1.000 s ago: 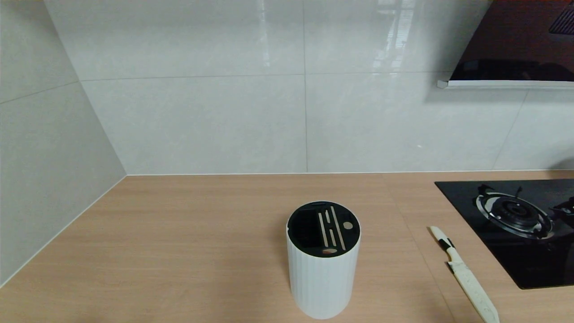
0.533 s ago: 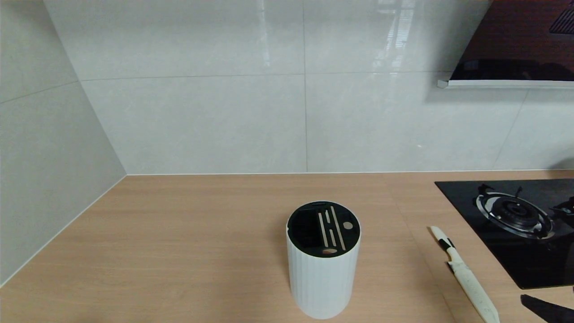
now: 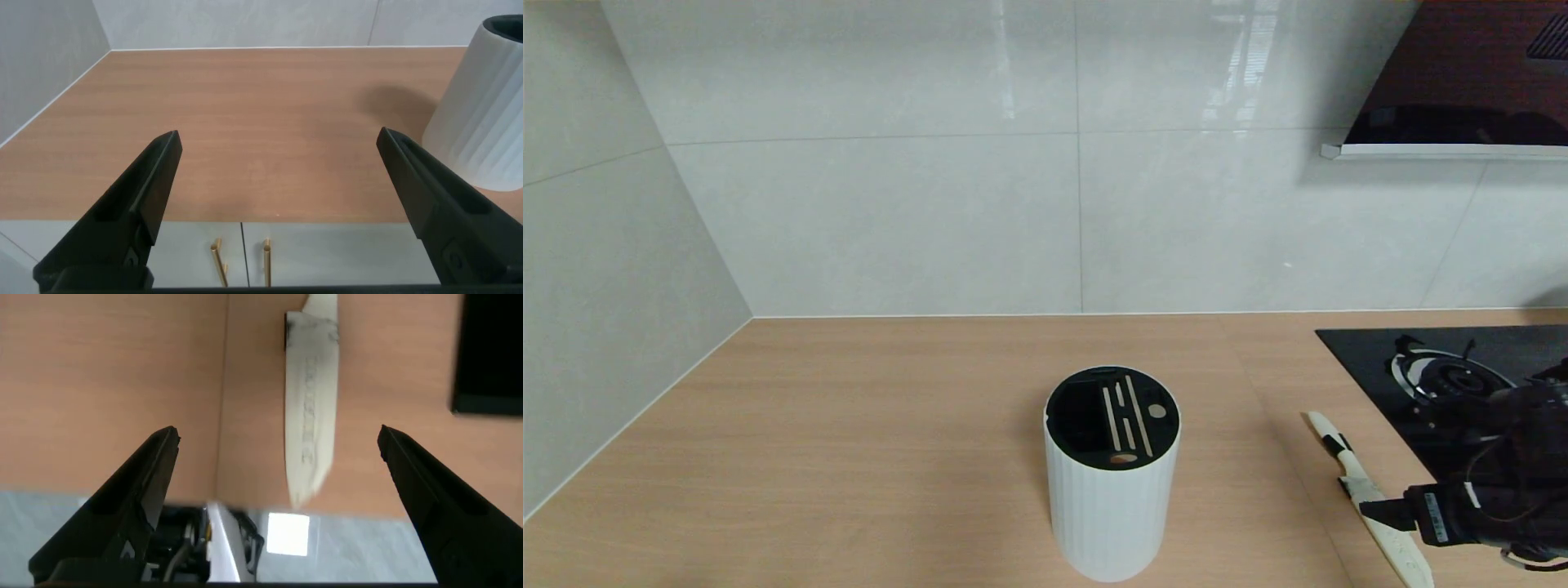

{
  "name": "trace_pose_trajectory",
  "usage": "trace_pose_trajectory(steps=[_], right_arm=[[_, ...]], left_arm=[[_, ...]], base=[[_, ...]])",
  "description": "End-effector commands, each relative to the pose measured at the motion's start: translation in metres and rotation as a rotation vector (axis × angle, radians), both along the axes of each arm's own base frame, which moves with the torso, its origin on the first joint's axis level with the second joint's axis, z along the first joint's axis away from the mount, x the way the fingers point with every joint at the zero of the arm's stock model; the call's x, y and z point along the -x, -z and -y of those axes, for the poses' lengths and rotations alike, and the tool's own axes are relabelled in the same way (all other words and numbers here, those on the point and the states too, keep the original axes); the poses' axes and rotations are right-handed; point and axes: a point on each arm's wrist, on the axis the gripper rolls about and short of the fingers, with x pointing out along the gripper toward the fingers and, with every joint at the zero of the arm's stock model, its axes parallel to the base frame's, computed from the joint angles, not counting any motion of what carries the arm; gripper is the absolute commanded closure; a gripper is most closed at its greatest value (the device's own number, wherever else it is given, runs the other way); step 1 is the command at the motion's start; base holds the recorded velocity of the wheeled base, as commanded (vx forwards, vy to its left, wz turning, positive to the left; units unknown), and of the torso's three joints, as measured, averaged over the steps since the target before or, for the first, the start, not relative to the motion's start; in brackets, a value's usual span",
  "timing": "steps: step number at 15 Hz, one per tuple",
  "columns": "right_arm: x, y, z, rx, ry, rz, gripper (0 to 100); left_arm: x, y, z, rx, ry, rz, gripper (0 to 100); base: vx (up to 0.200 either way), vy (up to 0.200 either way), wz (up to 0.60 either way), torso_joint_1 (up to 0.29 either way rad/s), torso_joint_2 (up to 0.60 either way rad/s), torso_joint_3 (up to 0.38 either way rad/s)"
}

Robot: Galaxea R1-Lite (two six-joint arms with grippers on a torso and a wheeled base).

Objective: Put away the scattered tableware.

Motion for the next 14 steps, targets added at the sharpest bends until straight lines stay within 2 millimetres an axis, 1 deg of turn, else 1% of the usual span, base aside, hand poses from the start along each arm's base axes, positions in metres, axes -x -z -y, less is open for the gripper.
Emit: trace_pose_trajectory(steps=[1,4,6,7,10,12,14], right_arm=[[-0.020,0.026,-0.003,0.014,-0.023,-0.094,0],[-0.034,0.027,-0.003,0.019,-0.026,-0.078,0],[-0.042,0.036,-0.003,0.022,-0.026,-0.098,0],[-0.043,0.046,-0.002,0.033,-0.015,-0.127,0],[-0.055,0.061,0.000,0.046,-0.002,-0.090,0],[-0.063,0.068,0.000,0.052,-0.010,-0.064,0],[-0.066,0.067,0.002,0.053,-0.001,-0.050,0]], left_arm=[[0.000,0.000,0.000,0.000,-0.001,-0.001,0],[0.000,0.000,0.000,0.000,-0.001,-0.001,0],[0.000,0.000,0.000,0.000,-0.001,-0.001,0],[0.000,0.000,0.000,0.000,0.001,-0.001,0],[0.000,0.000,0.000,0.000,0.001,-0.001,0],[0.000,0.000,0.000,0.000,0.001,-0.001,0],[0.000,0.000,0.000,0.000,-0.001,-0.001,0]], base=[[0.000,0.000,0.00,0.000,0.00,0.000],[0.000,0.000,0.00,0.000,0.00,0.000],[0.000,0.000,0.00,0.000,0.00,0.000],[0.000,0.000,0.00,0.000,0.00,0.000],[0.000,0.000,0.00,0.000,0.00,0.000],[0.000,0.000,0.00,0.000,0.00,0.000],[0.000,0.000,0.00,0.000,0.00,0.000]])
